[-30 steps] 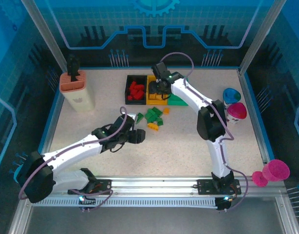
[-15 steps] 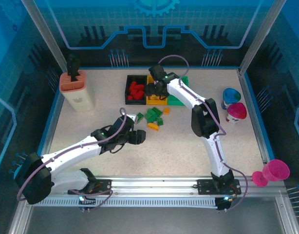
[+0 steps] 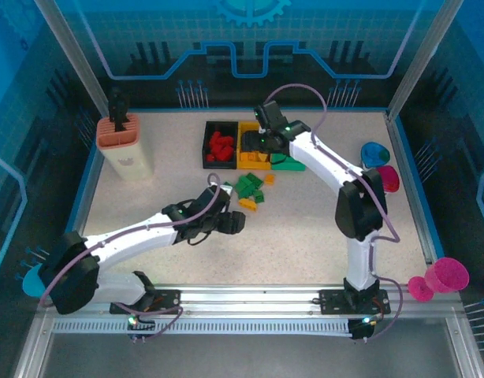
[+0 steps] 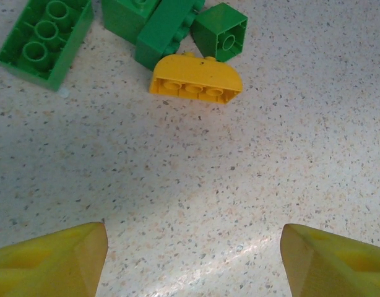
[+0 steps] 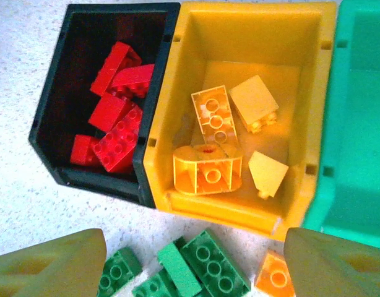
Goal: Sort the legos into containers by color
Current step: Place the lego in the container, then pick up the lego from the center of the table.
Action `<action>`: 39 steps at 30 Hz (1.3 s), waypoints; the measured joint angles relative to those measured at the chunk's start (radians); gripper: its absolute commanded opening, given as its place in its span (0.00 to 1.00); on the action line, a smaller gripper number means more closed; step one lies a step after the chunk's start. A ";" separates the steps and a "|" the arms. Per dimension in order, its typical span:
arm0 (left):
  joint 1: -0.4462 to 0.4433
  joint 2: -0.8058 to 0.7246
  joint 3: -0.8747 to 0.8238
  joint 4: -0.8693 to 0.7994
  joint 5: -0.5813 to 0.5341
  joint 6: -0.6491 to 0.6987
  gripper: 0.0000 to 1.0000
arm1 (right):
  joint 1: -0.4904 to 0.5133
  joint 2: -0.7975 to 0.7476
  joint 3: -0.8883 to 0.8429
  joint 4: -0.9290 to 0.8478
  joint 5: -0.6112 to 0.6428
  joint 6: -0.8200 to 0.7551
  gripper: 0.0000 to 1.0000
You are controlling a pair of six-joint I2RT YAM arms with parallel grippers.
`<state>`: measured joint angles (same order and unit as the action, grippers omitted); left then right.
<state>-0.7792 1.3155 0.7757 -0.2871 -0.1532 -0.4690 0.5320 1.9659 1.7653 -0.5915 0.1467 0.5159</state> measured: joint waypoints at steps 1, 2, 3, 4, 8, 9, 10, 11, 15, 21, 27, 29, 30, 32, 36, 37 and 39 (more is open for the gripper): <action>-0.001 0.024 0.018 -0.003 0.000 0.000 0.77 | 0.000 -0.032 -0.041 0.016 -0.002 0.000 0.76; -0.002 0.049 0.038 -0.006 0.000 0.000 0.77 | 0.000 -0.060 -0.077 0.029 -0.002 0.003 0.76; -0.002 0.072 0.056 -0.009 0.000 0.000 0.77 | -0.001 -0.083 -0.111 0.043 -0.002 0.004 0.76; -0.002 0.101 0.079 -0.015 -0.001 0.000 0.78 | -0.001 -0.108 -0.146 0.054 -0.003 0.007 0.76; -0.003 0.212 0.171 -0.047 -0.013 0.000 0.78 | -0.008 -0.190 -0.269 0.097 -0.010 0.012 0.76; -0.003 0.238 0.191 -0.052 -0.016 0.000 0.78 | -0.011 -0.206 -0.293 0.103 -0.010 0.015 0.76; -0.003 0.262 0.209 -0.059 -0.019 0.001 0.78 | -0.017 -0.222 -0.320 0.114 -0.015 0.018 0.76; -0.003 0.287 0.229 -0.066 -0.026 0.003 0.78 | -0.024 -0.238 -0.347 0.122 -0.018 0.021 0.76; -0.003 0.369 0.290 -0.096 -0.045 0.008 0.78 | -0.057 -0.291 -0.440 0.158 -0.028 0.034 0.76; -0.003 0.478 0.381 -0.143 -0.085 0.031 0.78 | -0.084 -0.330 -0.528 0.193 -0.047 0.049 0.76; -0.003 0.546 0.439 -0.172 -0.107 0.050 0.83 | -0.100 -0.351 -0.575 0.214 -0.056 0.060 0.76; -0.003 0.562 0.452 -0.178 -0.113 0.053 0.84 | -0.106 -0.358 -0.584 0.221 -0.059 0.061 0.76; -0.003 0.568 0.458 -0.180 -0.114 0.053 0.84 | -0.108 -0.362 -0.589 0.225 -0.061 0.061 0.76; -0.003 0.585 0.470 -0.181 -0.118 0.055 0.84 | -0.111 -0.370 -0.599 0.228 -0.062 0.064 0.76; -0.003 0.615 0.501 -0.190 -0.124 0.060 0.84 | -0.116 -0.380 -0.611 0.235 -0.067 0.068 0.76; -0.003 0.622 0.511 -0.192 -0.124 0.061 0.84 | -0.116 -0.382 -0.614 0.239 -0.069 0.068 0.76; -0.003 0.636 0.528 -0.194 -0.126 0.070 0.84 | -0.116 -0.386 -0.620 0.243 -0.070 0.068 0.76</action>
<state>-0.7818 1.9511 1.3033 -0.4812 -0.2790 -0.3992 0.4156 1.5799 1.1454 -0.3489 0.0765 0.5842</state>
